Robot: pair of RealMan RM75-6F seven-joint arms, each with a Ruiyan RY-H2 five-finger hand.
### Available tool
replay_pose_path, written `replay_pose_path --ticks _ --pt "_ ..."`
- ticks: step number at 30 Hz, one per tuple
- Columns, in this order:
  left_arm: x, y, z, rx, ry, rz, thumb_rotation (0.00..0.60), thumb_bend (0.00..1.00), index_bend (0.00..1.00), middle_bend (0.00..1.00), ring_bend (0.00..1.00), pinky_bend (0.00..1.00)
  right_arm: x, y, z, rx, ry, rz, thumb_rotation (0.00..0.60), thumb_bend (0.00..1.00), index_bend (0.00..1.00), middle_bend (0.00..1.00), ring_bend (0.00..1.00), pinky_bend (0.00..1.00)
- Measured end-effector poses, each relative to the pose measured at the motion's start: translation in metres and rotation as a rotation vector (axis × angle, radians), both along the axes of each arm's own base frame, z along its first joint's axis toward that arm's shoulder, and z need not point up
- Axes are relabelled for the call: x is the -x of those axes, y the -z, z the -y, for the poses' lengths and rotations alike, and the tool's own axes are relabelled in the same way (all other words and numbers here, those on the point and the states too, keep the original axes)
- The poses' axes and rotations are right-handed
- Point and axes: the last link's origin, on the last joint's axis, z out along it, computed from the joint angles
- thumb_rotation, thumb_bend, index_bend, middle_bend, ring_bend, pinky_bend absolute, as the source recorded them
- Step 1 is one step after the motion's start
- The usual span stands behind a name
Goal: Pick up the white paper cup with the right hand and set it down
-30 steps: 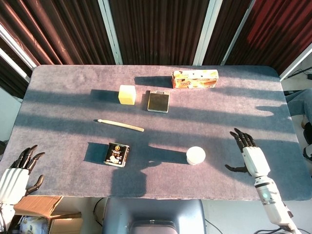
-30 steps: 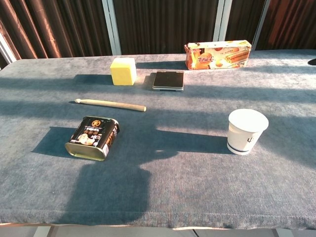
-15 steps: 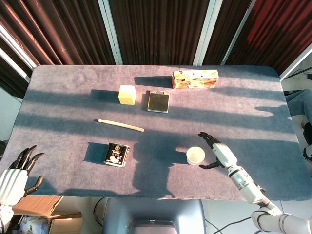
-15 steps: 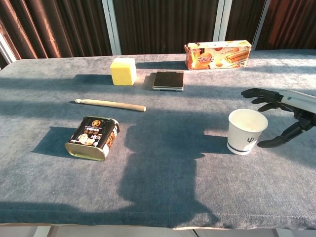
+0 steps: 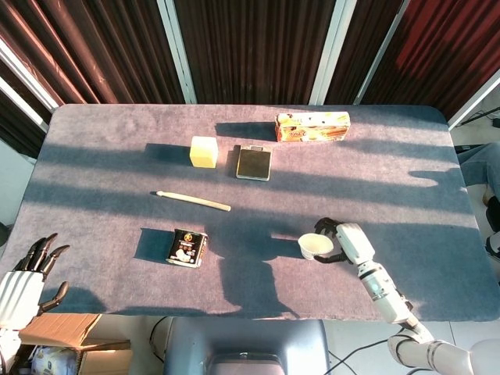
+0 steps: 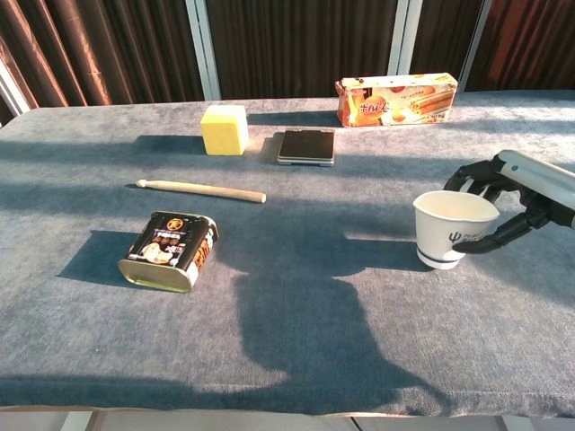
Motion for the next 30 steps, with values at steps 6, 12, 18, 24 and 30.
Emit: replay_pose_path --ticks 6,12,18,24,30 --pt "0.000 0.001 0.000 0.002 -0.001 -0.002 0.600 0.38 0.19 0.02 0.02 0.30 -0.005 -0.013 0.000 0.145 -0.092 -0.128 0.600 0.19 0.66 0.49 0.53 0.63" --pt "0.000 0.001 0.000 0.007 -0.004 -0.005 0.600 0.38 0.19 0.02 0.02 0.30 -0.012 -0.023 -0.005 0.243 -0.198 -0.385 0.600 0.20 0.64 0.49 0.53 0.63" --pt "0.000 0.002 0.000 0.015 -0.015 -0.008 0.600 0.39 0.19 0.02 0.02 0.30 -0.021 -0.028 -0.010 0.294 -0.285 -0.734 0.600 0.20 0.63 0.49 0.50 0.61" --pt "0.000 0.001 0.001 0.015 -0.014 -0.005 0.600 0.38 0.19 0.02 0.02 0.30 -0.026 -0.017 -0.013 0.202 -0.312 -0.949 0.600 0.20 0.60 0.49 0.47 0.59" --pt "0.000 0.001 0.001 0.018 -0.014 -0.007 0.600 0.38 0.19 0.02 0.02 0.30 -0.020 -0.012 -0.009 0.130 -0.276 -0.916 0.600 0.20 0.38 0.36 0.31 0.47"
